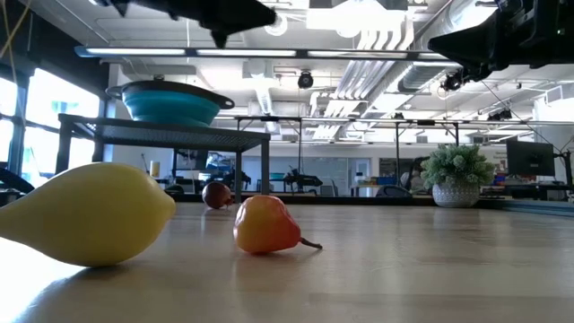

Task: Pick & Place Fruit
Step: Put the red pomegranate into the blue strainer bowl on the shelf

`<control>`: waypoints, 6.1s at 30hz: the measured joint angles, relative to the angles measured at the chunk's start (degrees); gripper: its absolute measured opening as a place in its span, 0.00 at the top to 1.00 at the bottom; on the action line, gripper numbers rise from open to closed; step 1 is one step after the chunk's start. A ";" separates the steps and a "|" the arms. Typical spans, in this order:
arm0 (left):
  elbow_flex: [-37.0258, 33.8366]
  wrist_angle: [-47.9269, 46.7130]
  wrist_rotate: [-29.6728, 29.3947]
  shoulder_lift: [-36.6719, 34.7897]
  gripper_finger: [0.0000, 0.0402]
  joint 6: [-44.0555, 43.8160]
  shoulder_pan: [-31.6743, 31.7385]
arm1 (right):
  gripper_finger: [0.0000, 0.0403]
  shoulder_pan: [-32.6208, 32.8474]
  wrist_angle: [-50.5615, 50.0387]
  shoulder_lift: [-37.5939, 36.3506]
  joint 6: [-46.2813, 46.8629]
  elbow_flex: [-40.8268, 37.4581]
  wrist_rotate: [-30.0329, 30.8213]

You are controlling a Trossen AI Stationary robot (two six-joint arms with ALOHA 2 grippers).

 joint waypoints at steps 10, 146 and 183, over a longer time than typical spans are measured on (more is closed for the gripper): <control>-15.01 0.35 4.30 -18.40 0.91 1.66 -1.14 | 0.99 0.00 -1.06 2.09 10.69 -0.02 -0.05; 9.78 -41.49 -59.79 44.78 1.00 -92.10 -24.97 | 0.99 6.91 19.02 31.67 19.05 0.04 -8.63; 14.31 -56.63 -59.94 50.07 1.00 -97.86 -6.64 | 0.99 6.91 15.46 31.67 18.92 0.07 -8.87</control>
